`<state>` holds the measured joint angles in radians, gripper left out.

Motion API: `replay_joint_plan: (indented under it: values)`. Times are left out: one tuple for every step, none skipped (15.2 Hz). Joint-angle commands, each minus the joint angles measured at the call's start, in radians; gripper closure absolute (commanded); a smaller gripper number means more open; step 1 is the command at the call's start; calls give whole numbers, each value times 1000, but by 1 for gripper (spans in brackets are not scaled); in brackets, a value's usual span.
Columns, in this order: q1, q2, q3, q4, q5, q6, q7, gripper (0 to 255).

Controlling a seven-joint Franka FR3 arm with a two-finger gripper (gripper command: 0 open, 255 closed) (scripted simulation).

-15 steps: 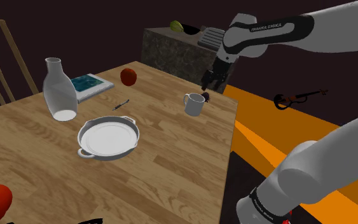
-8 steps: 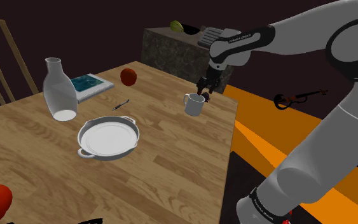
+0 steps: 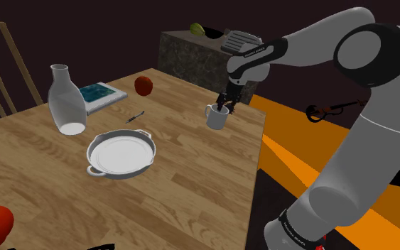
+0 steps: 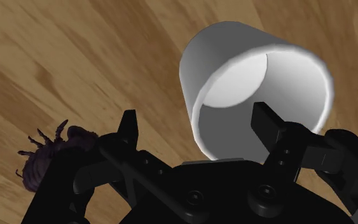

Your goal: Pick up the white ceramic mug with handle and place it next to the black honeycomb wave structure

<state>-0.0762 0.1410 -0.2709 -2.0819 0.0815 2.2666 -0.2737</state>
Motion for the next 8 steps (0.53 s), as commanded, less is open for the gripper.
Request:
replay_joint_plan:
  values:
    - [-1, 17, 1, -9, 7, 26, -5, 0]
    - [-2, 30, 3, -15, 13, 44, -9, 0]
    - [-2, 30, 3, -15, 13, 44, -9, 0]
    - [-2, 30, 3, -15, 13, 44, -9, 0]
    - [-2, 30, 3, -15, 13, 44, -9, 0]
    - [-2, 30, 3, -15, 13, 44, -9, 0]
    - [-2, 30, 3, -15, 13, 44, -9, 0]
    - [-2, 30, 3, -15, 13, 44, -9, 0]
